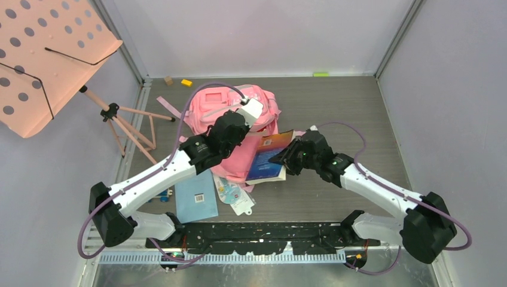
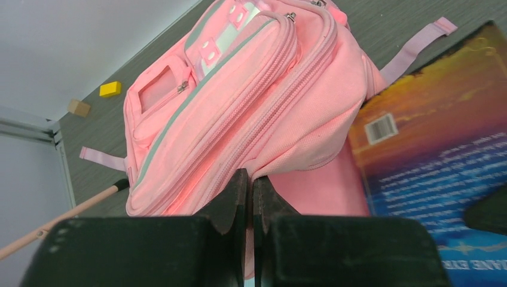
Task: Pack the student bag
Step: Place the book in the student bag.
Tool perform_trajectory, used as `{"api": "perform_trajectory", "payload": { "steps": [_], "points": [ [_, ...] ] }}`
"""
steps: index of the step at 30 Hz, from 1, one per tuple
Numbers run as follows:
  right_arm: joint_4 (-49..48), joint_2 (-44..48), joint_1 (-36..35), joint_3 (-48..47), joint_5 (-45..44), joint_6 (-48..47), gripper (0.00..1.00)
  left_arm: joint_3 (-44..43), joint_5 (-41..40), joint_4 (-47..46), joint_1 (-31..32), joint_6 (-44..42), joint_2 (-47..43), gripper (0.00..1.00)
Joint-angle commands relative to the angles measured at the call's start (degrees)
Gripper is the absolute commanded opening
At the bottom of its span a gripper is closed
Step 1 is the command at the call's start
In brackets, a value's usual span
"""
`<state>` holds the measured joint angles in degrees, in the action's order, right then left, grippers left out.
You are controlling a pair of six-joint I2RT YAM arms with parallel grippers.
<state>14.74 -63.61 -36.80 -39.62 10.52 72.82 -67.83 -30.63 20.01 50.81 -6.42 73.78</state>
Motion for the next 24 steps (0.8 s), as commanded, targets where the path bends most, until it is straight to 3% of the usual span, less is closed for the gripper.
{"api": "perform_trajectory", "payload": {
  "steps": [1,7,14,24],
  "points": [
    [-24.08,-2.64,-2.52,-4.94,3.57,4.46,0.00,-0.49,2.06,-4.63,-0.01,1.35,-4.17,0.00],
    [-26.92,-4.64,-4.34,-8.45,1.54,2.89,0.00,-0.71,3.13,-4.03,-0.01,1.73,-4.54,0.00],
    [-39.39,-9.89,-4.62,-6.02,-6.18,0.51,0.00,-0.72,7.35,-3.88,-0.01,2.03,-5.03,0.00],
    [-66.77,-26.27,-5.13,-8.75,-14.91,-0.70,0.01,-0.55,11.65,-3.49,-0.01,4.25,-6.50,0.00]
  ]
}}
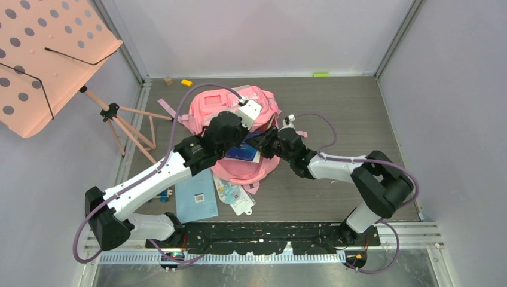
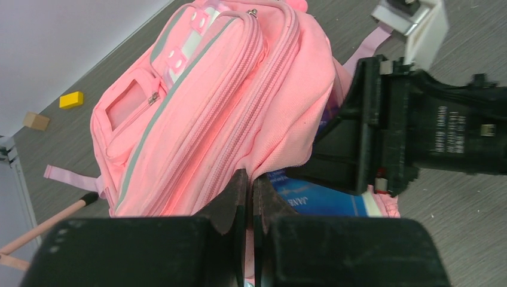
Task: Pack the student bag
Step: Place the book in the student bag.
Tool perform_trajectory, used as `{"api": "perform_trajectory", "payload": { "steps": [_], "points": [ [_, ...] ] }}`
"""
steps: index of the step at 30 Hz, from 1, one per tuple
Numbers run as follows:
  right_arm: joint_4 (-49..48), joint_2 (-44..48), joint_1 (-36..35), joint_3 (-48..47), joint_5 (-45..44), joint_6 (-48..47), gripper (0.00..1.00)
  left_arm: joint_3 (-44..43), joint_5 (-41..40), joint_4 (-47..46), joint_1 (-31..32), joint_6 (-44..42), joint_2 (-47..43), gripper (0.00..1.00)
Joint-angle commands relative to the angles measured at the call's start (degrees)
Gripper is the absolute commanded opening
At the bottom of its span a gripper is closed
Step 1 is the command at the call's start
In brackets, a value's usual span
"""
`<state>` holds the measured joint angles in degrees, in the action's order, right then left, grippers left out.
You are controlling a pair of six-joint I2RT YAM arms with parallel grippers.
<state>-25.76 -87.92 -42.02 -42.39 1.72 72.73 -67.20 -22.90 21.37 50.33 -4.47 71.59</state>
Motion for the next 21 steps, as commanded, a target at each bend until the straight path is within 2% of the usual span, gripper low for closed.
{"api": "perform_trajectory", "payload": {
  "steps": [1,8,21],
  "points": [
    [-29.61,-4.25,0.10,-6.27,-6.42,0.14,0.00,-1.18,3.91,-4.77,0.48,2.30,-4.37,0.00],
    [-39.73,-11.24,0.10,-7.34,-13.55,0.98,0.01,-1.09,4.44,-4.54,0.48,2.80,-4.41,0.00],
    [-38.42,-18.31,0.11,-11.41,-32.61,1.68,0.01,-0.27,7.66,-5.44,0.48,3.68,-4.78,0.00]
  ]
}}
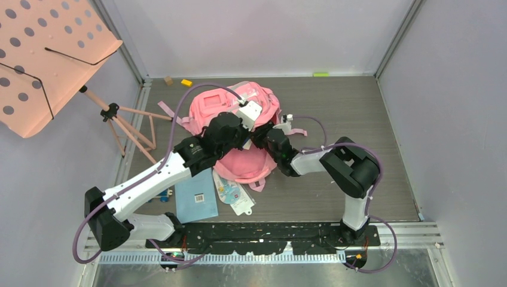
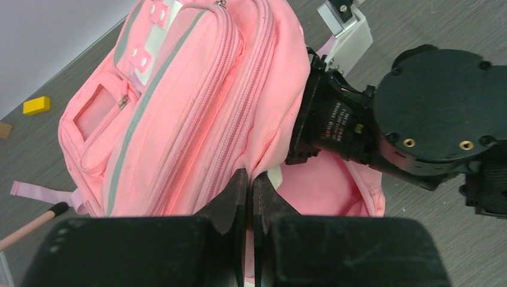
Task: Pack the student bag
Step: Place the book in the student bag.
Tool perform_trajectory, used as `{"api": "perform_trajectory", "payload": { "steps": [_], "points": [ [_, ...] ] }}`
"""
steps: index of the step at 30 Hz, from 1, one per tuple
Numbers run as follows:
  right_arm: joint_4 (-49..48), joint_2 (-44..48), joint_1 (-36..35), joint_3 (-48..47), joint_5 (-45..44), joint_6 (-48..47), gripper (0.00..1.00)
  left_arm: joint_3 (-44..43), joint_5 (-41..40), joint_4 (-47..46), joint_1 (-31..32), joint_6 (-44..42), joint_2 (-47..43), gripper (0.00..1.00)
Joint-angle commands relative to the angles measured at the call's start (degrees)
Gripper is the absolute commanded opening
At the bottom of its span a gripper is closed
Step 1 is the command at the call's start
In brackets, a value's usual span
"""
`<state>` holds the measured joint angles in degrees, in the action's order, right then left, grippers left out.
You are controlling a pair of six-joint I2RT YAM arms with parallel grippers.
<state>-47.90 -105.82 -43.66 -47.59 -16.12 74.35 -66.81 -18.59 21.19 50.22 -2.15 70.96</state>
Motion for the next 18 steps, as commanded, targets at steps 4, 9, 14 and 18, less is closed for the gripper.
{"api": "perform_trajectory", "payload": {
  "steps": [4,9,14,18],
  "points": [
    [-11.71,-2.33,1.77,-9.60,-18.08,-2.19,0.11,-0.82,3.35,-4.93,0.58,1.29,-4.01,0.00],
    [0.99,1.40,1.65,-8.18,-19.63,-1.41,0.42,-1.07,2.53,-4.63,0.54,1.05,-4.00,0.00],
    [15.89,7.71,1.50,-5.71,-20.66,-0.38,0.63,-1.20,2.56,-4.52,0.50,1.12,-3.96,0.00],
    [21.87,11.55,1.41,-3.55,-18.78,-0.63,0.70,-1.27,2.51,-4.40,0.50,1.21,-4.07,0.00]
  ]
}}
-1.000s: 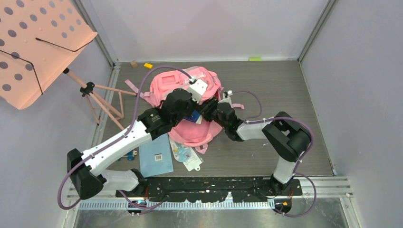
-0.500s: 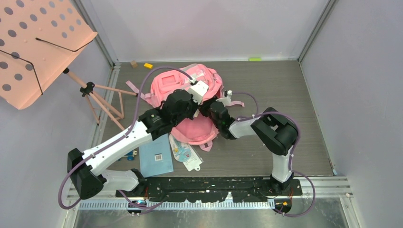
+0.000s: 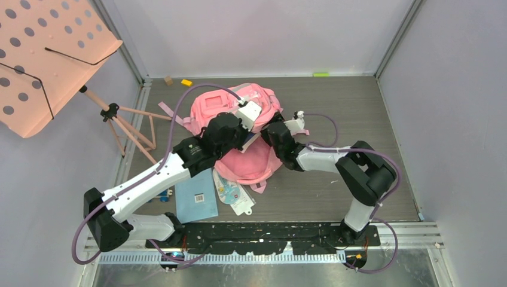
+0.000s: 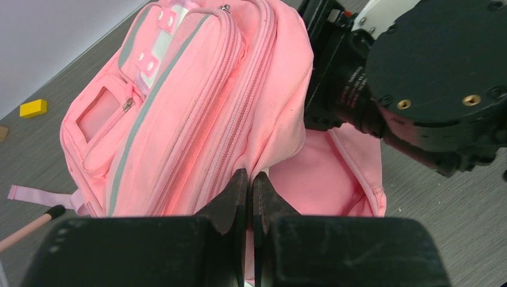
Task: Pack the student bag
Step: Place the book in the student bag.
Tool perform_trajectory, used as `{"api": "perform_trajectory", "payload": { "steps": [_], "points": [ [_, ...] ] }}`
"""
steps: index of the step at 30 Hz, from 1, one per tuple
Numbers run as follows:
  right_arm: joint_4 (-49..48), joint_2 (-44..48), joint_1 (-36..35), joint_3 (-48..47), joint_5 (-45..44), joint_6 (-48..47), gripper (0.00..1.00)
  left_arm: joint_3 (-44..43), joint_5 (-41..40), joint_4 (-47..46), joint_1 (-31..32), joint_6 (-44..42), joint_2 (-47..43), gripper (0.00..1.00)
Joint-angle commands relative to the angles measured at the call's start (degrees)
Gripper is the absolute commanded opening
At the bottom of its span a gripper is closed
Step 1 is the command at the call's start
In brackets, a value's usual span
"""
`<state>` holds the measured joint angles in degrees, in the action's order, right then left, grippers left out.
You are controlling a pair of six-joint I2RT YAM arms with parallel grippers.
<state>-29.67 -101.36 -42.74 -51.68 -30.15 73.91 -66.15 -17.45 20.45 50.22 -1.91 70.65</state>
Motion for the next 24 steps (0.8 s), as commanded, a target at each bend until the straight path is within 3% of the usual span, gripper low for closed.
{"api": "perform_trajectory", "payload": {
  "steps": [1,9,19,24],
  "points": [
    [4.35,7.51,0.47,0.84,-4.11,0.00,0.70,-1.93,1.41,-3.66,0.50,0.95,-3.81,0.00],
    [7.42,8.47,-1.02,1.65,0.48,3.41,0.57,-1.99,1.37,-3.48,0.50,0.97,-3.73,0.00],
    [13.70,8.03,-7.49,2.56,-3.15,6.75,0.58,-1.97,1.15,-3.43,0.50,0.51,-3.71,0.00],
    [9.89,4.88,-7.99,3.85,-0.76,9.78,0.49,-1.91,1.11,-3.57,0.50,0.42,-3.75,0.00]
  ]
}}
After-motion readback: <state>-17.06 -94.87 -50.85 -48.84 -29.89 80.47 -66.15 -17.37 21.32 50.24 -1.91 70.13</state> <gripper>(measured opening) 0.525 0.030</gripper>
